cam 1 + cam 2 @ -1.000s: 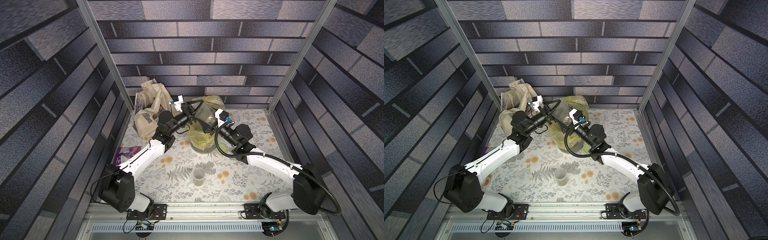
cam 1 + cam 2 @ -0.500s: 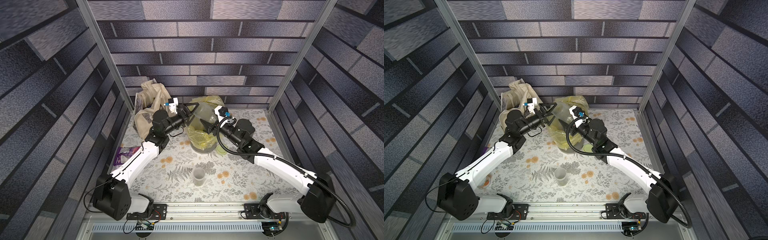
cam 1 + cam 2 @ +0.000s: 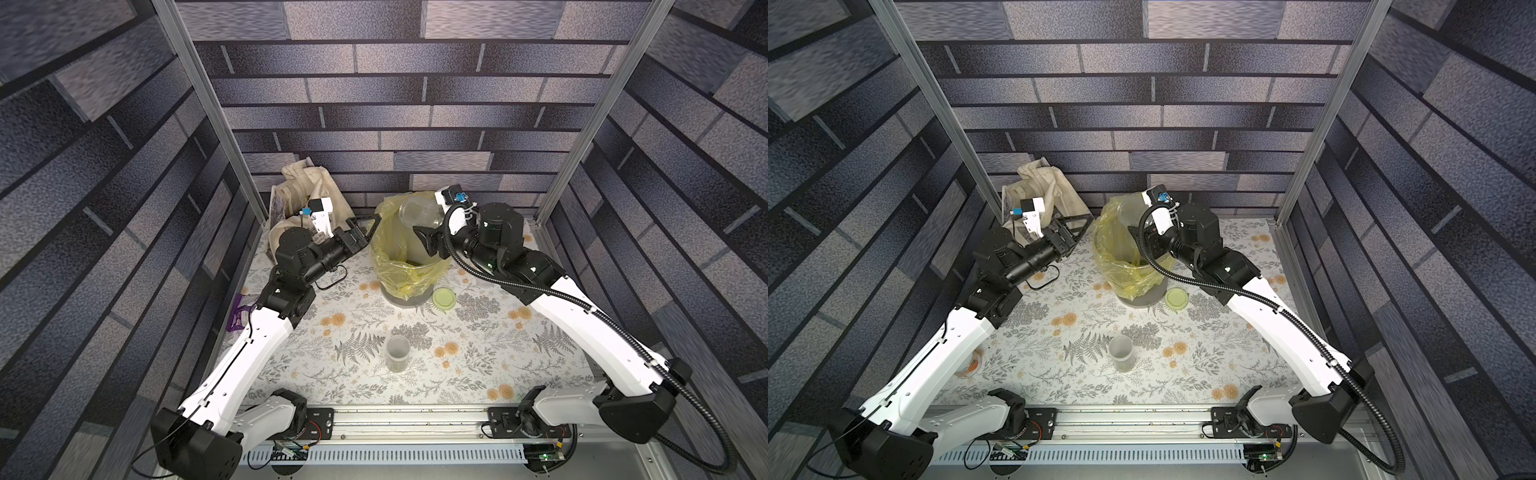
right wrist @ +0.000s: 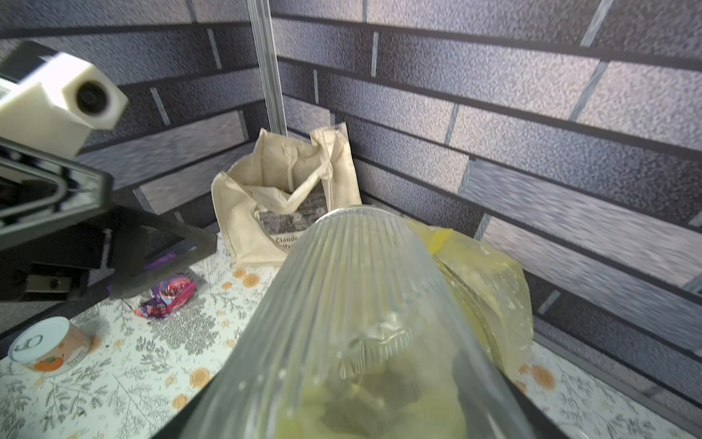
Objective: Empty moldy mung beans from jars
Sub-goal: Pour the moldy mung beans from the jar into the trash bin.
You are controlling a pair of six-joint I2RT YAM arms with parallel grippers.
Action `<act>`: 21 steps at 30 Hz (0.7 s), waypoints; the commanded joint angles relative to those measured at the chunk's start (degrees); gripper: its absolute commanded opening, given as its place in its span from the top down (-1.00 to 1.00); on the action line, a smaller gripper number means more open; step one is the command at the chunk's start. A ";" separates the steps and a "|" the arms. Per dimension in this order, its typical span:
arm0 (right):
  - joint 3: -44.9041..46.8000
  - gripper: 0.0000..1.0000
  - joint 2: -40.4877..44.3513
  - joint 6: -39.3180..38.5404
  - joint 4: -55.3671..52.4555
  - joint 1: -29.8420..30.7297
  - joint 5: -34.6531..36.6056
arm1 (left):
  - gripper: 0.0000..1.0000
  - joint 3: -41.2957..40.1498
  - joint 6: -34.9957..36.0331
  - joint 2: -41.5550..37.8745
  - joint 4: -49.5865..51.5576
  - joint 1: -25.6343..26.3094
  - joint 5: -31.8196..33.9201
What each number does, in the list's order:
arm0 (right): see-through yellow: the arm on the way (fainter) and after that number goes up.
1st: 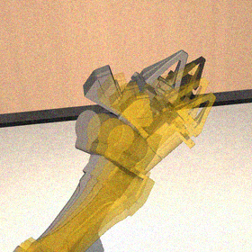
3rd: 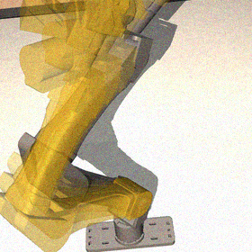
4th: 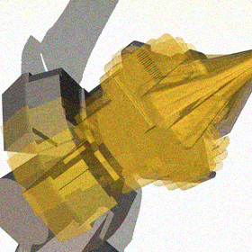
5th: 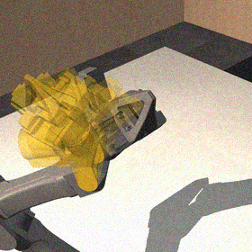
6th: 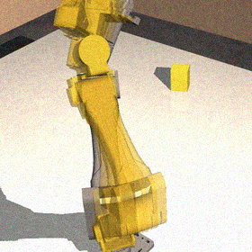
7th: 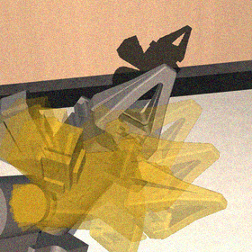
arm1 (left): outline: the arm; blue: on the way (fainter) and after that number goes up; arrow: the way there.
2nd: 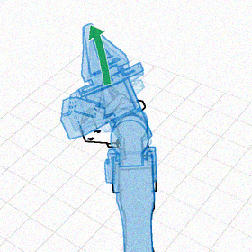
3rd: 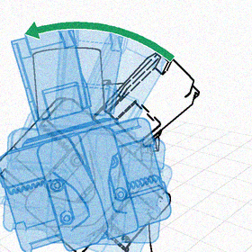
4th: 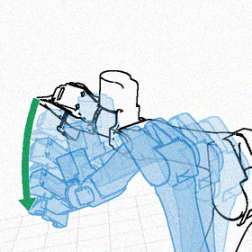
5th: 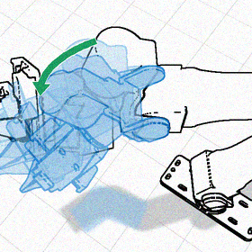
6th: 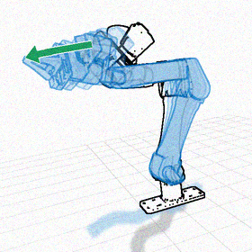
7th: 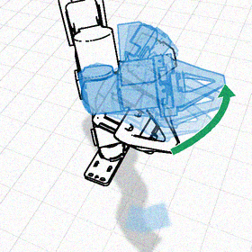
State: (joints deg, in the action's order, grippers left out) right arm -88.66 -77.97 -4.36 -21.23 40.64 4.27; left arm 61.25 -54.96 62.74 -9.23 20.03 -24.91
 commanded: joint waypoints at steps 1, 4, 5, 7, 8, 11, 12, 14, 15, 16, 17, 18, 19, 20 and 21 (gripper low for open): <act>-5.18 0.05 -3.77 2.05 -13.57 0.03 1.71 | -1.00 -1.71 2.40 -1.13 1.12 -0.80 1.26; -9.60 0.04 -7.62 2.28 -19.16 -0.10 2.48 | -1.00 -2.67 1.55 -1.17 -0.19 -1.15 0.77; -11.47 0.04 -9.11 2.25 -20.89 -0.50 1.92 | -1.00 -3.04 1.24 -1.13 -0.57 -1.31 0.55; -14.88 0.04 -12.03 2.45 -24.22 -1.45 0.79 | -1.00 -3.62 0.92 -1.21 -1.04 -1.44 0.05; -16.70 0.05 -13.73 2.54 -25.91 -1.98 0.30 | -1.00 -4.02 0.60 -1.29 -1.37 -1.57 -0.07; -20.79 0.05 -17.46 2.30 -28.69 -2.62 -0.11 | -1.00 -5.63 -0.11 -1.98 -2.65 -2.04 -0.03; -22.77 0.05 -18.88 2.03 -30.08 -2.84 -0.60 | -1.00 -6.30 -0.38 -2.30 -3.01 -2.26 0.03; -26.14 0.05 -21.29 1.55 -32.18 -3.07 -0.60 | -1.00 -7.22 -0.80 -2.69 -3.71 -2.66 0.02; -27.61 0.06 -22.28 1.26 -32.76 -3.11 -0.50 | -1.00 -7.47 -0.85 -2.86 -3.85 -2.71 0.02; -29.10 0.06 -23.17 1.18 -33.41 -3.11 -0.31 | -1.00 -7.59 -0.94 -2.93 -3.86 -2.91 -0.08; -30.51 0.07 -24.01 1.06 -34.08 -3.11 -0.28 | -1.00 -7.64 -0.94 -3.06 -3.90 -3.01 -0.22; -32.05 0.07 -24.68 0.76 -34.87 -3.11 -0.32 | -1.00 -7.72 -0.86 -3.14 -3.95 -3.12 -0.37; -33.64 0.07 -25.46 0.38 -35.55 -3.11 -0.09 | -1.00 -7.73 -0.85 -3.15 -3.95 -3.21 -0.45; -34.75 0.08 -25.80 0.16 -35.92 -3.07 0.33 | -1.00 -7.84 -0.85 -3.15 -4.04 -3.31 -0.55; -35.11 0.09 -25.75 -0.13 -35.58 -3.12 0.47 | -1.00 -7.88 -0.76 -3.15 -4.12 -3.31 -0.50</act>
State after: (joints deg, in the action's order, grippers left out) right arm -119.57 -104.14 -3.46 -55.96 37.58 4.27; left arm 53.93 -55.55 61.10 -10.52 17.12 -24.67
